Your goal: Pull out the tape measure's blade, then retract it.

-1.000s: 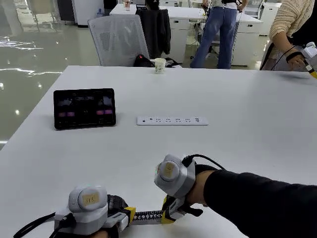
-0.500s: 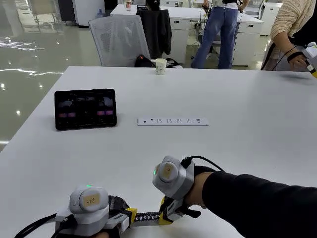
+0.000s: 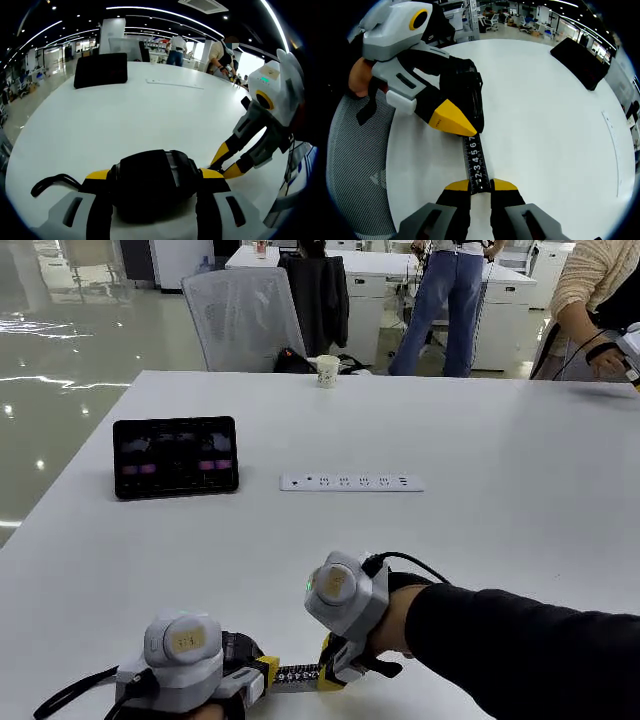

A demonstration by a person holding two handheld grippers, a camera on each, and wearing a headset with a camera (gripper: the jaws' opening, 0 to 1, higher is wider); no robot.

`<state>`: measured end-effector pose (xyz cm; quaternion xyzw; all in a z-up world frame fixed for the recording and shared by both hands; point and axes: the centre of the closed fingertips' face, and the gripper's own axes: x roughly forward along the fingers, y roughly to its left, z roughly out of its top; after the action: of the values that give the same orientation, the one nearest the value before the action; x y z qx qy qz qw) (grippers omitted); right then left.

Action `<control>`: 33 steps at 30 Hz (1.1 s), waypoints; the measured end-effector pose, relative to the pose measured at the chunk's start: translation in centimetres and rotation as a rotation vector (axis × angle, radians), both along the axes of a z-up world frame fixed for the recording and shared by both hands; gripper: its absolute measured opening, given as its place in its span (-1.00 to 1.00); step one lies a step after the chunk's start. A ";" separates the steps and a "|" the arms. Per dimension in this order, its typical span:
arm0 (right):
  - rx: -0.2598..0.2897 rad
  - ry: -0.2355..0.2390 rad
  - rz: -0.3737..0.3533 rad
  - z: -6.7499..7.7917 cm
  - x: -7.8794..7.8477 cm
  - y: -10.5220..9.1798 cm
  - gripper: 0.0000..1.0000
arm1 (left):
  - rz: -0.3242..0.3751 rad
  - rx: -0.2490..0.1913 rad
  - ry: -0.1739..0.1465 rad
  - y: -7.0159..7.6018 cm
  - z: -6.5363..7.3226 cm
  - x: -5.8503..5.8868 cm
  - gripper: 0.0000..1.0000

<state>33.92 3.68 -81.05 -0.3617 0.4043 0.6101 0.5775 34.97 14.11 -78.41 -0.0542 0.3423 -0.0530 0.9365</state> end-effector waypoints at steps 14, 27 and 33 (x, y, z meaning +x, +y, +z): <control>0.007 0.004 0.004 0.0 -0.2 0.6 -0.77 | 0.000 -0.013 0.004 0.1 0.0 -0.2 0.24; 0.020 0.000 0.013 -0.1 -0.2 1.5 -0.77 | 0.004 -0.032 0.010 0.1 0.0 -0.3 0.24; 0.030 0.004 0.014 0.0 -0.3 2.1 -0.77 | -0.002 -0.047 0.010 0.1 0.1 -0.3 0.23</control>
<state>33.64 5.74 -81.07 -0.3546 0.3937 0.6210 0.5776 34.63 14.23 -78.33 -0.0759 0.3458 -0.0617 0.9332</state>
